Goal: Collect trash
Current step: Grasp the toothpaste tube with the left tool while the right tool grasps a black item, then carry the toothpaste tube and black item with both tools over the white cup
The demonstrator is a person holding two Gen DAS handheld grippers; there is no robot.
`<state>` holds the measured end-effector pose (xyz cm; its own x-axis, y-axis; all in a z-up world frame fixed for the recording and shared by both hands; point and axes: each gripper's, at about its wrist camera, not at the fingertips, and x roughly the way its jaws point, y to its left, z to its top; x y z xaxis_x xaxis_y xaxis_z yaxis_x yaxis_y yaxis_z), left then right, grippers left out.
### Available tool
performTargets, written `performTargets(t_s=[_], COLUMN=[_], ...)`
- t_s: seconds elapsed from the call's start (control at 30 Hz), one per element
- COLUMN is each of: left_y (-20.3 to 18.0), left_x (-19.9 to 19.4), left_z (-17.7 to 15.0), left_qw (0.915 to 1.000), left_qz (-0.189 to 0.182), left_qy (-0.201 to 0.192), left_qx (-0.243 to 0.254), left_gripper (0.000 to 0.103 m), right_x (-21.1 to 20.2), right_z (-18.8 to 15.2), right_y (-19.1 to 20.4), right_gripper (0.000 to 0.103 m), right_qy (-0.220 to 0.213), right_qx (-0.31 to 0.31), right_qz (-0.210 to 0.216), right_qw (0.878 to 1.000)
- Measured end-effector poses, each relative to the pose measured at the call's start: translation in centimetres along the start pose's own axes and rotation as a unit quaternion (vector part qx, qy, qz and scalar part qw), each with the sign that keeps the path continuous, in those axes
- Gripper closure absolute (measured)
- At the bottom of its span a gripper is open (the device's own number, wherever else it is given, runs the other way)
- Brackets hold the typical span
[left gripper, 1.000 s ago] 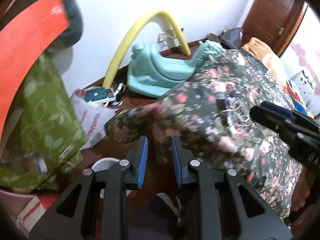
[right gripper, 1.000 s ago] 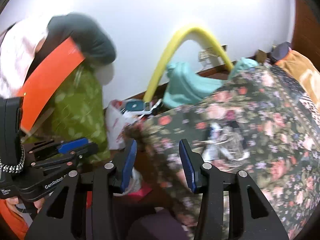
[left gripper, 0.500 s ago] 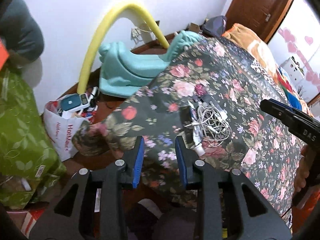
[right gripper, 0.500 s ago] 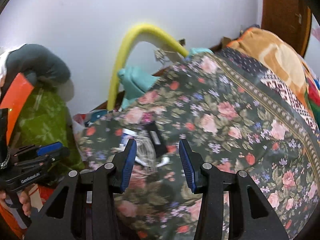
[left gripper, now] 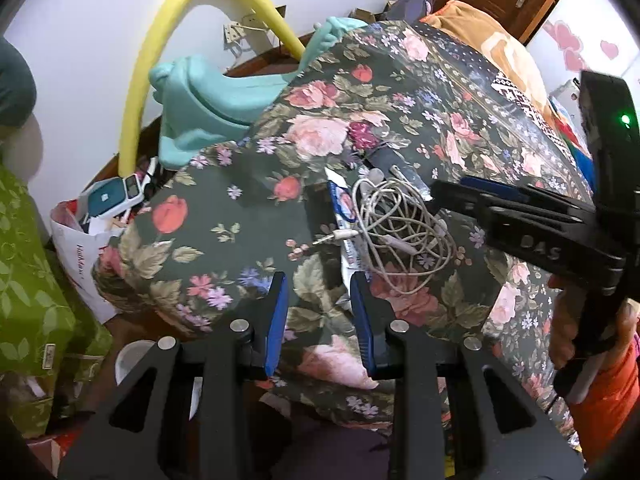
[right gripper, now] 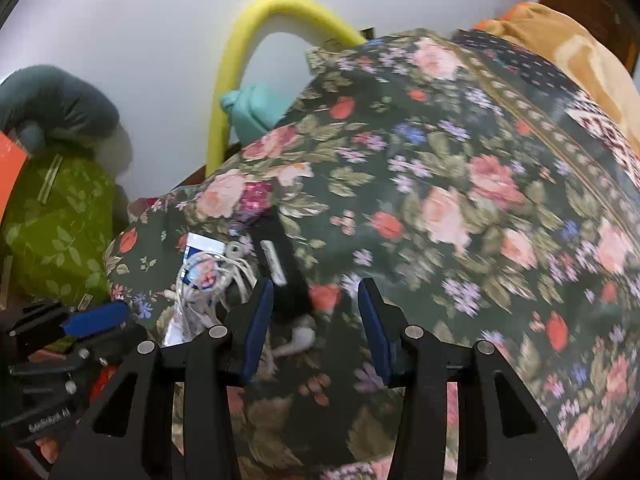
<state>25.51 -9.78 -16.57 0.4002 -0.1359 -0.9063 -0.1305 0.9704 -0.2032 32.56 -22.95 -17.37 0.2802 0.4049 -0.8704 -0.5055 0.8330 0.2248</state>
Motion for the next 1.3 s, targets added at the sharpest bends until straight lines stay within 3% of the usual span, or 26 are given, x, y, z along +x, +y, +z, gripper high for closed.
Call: performTargets(t_s=[0.1, 0.23, 0.3, 0.4, 0.5, 0.63, 0.73, 0.77, 0.8, 0.87, 1.3], left_y=[-0.1, -0.2, -0.4, -0.6, -0.6, -0.4, -0.5, -0.5, -0.5, -0.4, 0.7], left_x=[0.5, 1.1, 1.4, 1.7, 2.3, 3.2, 3.4, 3.4, 3.5, 3.1, -2.9], left_z=[0.1, 0.1, 0.0, 0.1, 0.3, 0.4, 0.4, 0.4, 0.4, 0.3, -0.5], left_qw=[1.0000, 0.9999, 1.0000, 1.0000, 0.9998, 0.9992, 0.9996, 0.9997, 0.9997, 0.9997, 0.9983], left_qz=[-0.005, -0.006, 0.004, 0.001, -0.008, -0.019, -0.007, -0.003, -0.002, 0.001, 0.016], left_qy=[0.006, 0.010, 0.007, 0.006, 0.014, 0.018, 0.007, 0.007, 0.007, 0.004, -0.046], left_qx=[-0.005, -0.009, -0.004, -0.005, -0.014, -0.029, -0.025, -0.023, -0.022, -0.024, -0.033], left_gripper=[0.072, 0.072, 0.072, 0.072, 0.072, 0.073, 0.082, 0.089, 0.089, 0.090, 0.090], right_x=[1.2, 2.5, 2.8, 2.5, 2.1, 1.3, 0.7, 0.4, 0.1, -0.6, -4.8], right_z=[0.4, 0.7, 0.6, 0.3, -0.2, -0.7, -0.9, -1.1, -1.2, -1.5, -2.0], right_y=[0.4, 0.3, 0.6, 0.8, 0.2, -1.5, -2.8, -3.2, -3.5, -4.0, -1.7], right_gripper=[0.063, 0.064, 0.073, 0.083, 0.084, 0.084, 0.084, 0.085, 0.085, 0.089, 0.089], right_qy=[0.001, 0.015, 0.017, 0.006, 0.000, -0.006, -0.009, -0.010, -0.011, -0.016, -0.060], right_qx=[-0.008, 0.000, -0.005, -0.018, -0.009, 0.001, 0.014, 0.018, 0.020, 0.024, 0.014], right_qz=[-0.010, 0.023, 0.031, 0.022, 0.024, -0.006, -0.017, -0.022, -0.024, -0.030, -0.037], right_qw=[1.000, 1.000, 0.999, 1.000, 1.000, 1.000, 1.000, 1.000, 0.999, 0.999, 0.997])
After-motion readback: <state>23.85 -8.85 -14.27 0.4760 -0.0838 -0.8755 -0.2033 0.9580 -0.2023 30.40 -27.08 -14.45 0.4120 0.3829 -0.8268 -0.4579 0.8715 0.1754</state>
